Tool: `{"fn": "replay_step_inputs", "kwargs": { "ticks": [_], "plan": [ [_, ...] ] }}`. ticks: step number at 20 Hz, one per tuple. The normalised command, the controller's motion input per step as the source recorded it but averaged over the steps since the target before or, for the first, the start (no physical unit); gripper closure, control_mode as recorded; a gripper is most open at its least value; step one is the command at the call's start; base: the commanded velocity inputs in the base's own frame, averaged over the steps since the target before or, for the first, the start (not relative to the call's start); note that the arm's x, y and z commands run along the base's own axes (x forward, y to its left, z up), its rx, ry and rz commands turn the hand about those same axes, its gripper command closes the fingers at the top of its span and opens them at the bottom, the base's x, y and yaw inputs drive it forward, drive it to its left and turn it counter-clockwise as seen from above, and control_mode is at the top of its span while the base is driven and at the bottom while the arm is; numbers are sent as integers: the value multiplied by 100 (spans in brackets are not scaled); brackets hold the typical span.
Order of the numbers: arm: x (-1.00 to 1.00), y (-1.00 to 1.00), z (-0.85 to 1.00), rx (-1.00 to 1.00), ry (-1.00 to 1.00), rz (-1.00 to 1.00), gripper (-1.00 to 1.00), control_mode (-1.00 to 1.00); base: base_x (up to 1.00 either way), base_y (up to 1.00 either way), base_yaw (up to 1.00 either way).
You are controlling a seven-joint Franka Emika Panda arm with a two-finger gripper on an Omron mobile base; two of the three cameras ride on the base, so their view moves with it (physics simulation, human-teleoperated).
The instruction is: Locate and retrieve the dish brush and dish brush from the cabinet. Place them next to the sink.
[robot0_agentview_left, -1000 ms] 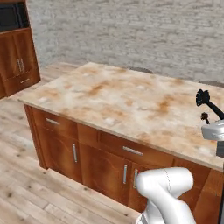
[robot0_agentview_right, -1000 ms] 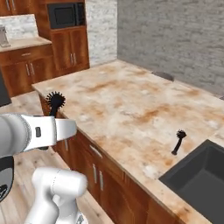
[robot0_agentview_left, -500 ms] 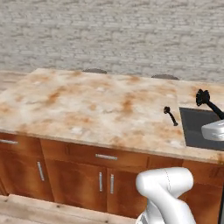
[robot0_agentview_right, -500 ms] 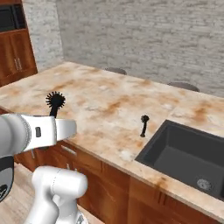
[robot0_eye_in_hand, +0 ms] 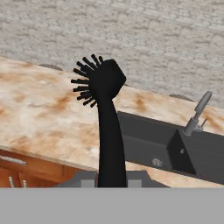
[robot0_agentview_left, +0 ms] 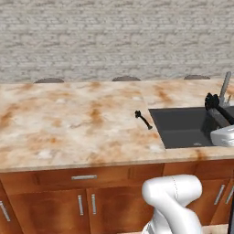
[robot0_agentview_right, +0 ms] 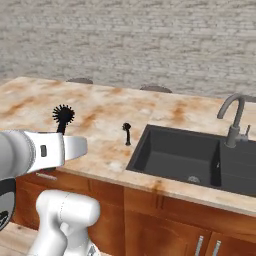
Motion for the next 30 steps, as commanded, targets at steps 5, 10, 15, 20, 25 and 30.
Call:
{"fn": "replay_step_inputs", "kwargs": {
  "ticks": [5, 10, 15, 20, 25, 30],
  "plan": [
    [0, 0, 0, 0, 0, 0, 100, 100, -4, 28, -33],
    [0, 0, 0, 0, 0, 0, 100, 100, -2, 58, -23],
    [0, 0, 0, 0, 0, 0, 100, 100, -8, 63, -21],
    [0, 0, 0, 0, 0, 0, 100, 100, 5, 49, -14],
    [0, 0, 0, 0, 0, 0, 100, 100, 27, 44, -7],
    [0, 0, 0, 0, 0, 0, 100, 100, 59, 5, 11]
  ]
}}
